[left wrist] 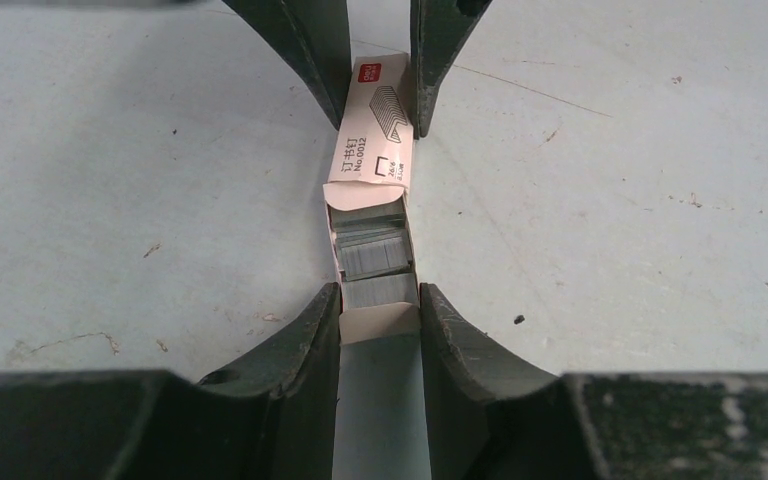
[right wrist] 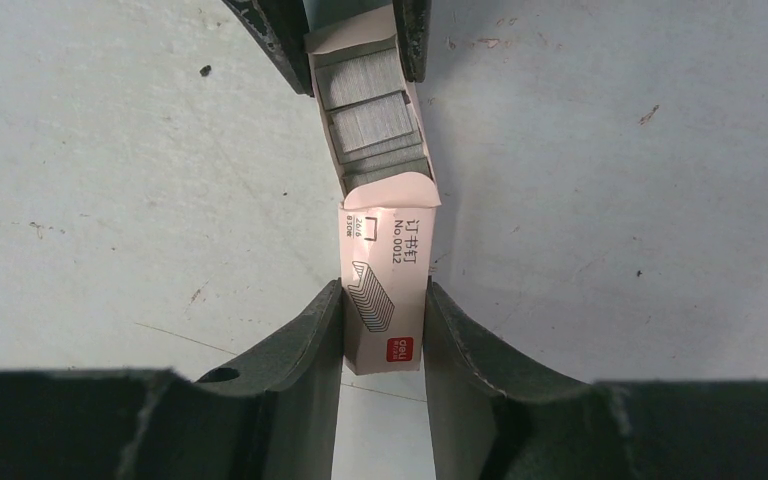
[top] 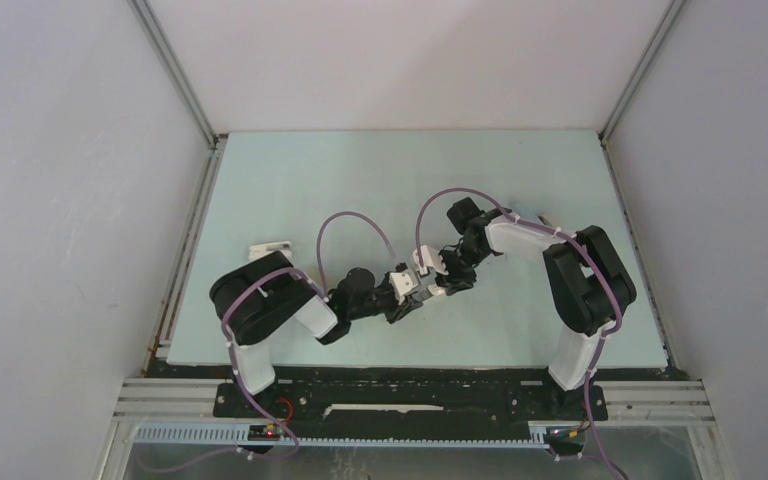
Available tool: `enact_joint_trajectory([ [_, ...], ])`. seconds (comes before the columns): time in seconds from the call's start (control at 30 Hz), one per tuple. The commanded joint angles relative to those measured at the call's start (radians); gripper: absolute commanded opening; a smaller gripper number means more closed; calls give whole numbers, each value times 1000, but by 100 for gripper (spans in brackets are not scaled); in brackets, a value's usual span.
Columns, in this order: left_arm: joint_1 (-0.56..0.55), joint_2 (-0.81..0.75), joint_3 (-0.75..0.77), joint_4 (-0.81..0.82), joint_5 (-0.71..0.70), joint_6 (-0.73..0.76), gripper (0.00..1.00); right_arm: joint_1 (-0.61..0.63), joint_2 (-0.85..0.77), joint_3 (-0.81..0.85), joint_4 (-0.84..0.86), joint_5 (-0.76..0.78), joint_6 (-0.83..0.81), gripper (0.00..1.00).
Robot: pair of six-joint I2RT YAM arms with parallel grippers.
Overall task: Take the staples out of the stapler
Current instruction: Close the staple box at the center of the board.
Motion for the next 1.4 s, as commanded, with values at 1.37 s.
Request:
enact_joint_trajectory([
  [1.37, 89, 12, 117, -193, 152, 64, 34, 20, -11, 1, -43, 30, -136, 41],
])
